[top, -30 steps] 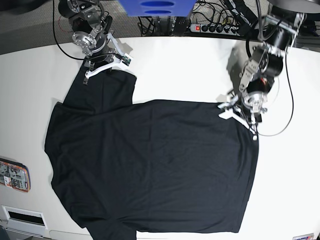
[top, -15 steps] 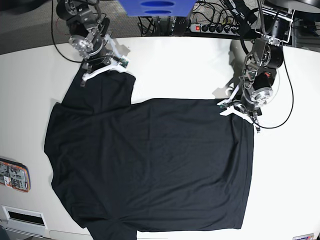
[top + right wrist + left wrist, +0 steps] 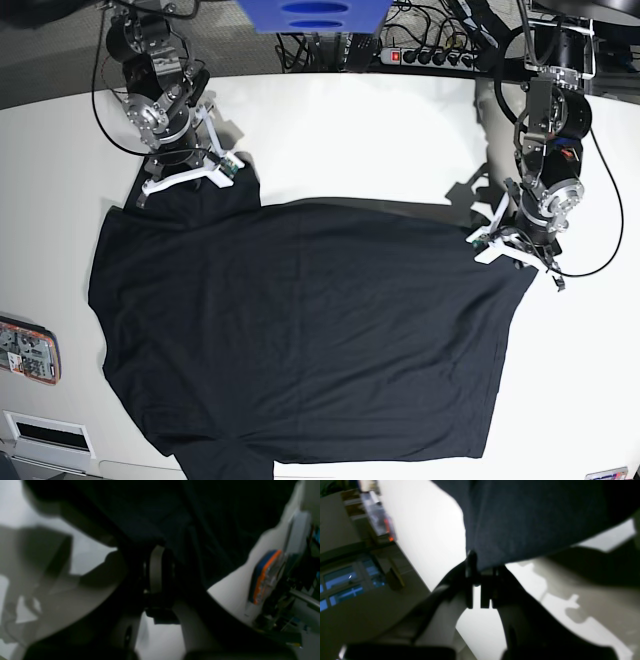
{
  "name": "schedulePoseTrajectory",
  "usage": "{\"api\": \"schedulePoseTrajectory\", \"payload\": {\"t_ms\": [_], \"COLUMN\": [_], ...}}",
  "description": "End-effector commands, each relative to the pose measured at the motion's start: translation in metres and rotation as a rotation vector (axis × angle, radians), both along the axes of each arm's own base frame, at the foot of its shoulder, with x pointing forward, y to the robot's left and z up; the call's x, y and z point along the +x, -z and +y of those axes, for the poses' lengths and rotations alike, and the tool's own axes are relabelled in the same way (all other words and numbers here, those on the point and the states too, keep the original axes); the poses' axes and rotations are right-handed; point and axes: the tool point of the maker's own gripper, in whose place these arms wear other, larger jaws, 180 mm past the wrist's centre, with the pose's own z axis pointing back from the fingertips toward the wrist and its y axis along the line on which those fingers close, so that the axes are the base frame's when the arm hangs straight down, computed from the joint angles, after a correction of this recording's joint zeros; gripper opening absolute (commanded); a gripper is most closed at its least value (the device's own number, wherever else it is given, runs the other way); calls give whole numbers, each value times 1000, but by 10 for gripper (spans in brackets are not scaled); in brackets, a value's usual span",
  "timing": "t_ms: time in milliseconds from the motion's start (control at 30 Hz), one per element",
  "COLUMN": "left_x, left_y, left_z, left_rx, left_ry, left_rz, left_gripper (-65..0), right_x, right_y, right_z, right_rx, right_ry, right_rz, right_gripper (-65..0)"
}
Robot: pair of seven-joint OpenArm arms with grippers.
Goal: Fold the T-shirt properly
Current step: 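Lift both shoulder edges and pull them toward the hem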
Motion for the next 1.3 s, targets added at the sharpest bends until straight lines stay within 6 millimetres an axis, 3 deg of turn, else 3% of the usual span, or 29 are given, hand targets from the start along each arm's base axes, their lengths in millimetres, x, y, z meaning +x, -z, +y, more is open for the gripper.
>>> {"api": "schedulePoseTrajectory", "payload": {"t_ms": [0, 333, 400, 833, 967, 1067, 1267], "left_x": [9, 9, 16, 42, 68, 80, 100], "left_y": [-15, -14, -20, -6, -19, -12, 3], "left_z": [7, 8, 8, 23, -2, -19, -44], "left_rx": [17, 16, 16, -12, -81, -148, -252], "left_ry": [-10, -13, -13, -73, -42, -14, -13], "left_rz": [-48, -44, -62, -30, -87, -85, -56], "left_gripper": [-650, -650, -650, -650, -650, -650, -650], "right_x": [12, 43, 49, 99, 133, 153, 169], "right_y": [-13, -36, -41, -81, -112, -135, -123], "right_z": [-4, -13, -13, -14, -15, -14, -12], "right_rx": [10, 48, 47, 51, 53, 56, 133], "right_ry": [9, 61, 62, 61, 62, 58, 69], "right_rz": [-58, -164, -182, -318, -414, -477, -437], "right_gripper": [-650, -650, -650, -650, -650, -650, -650]}}
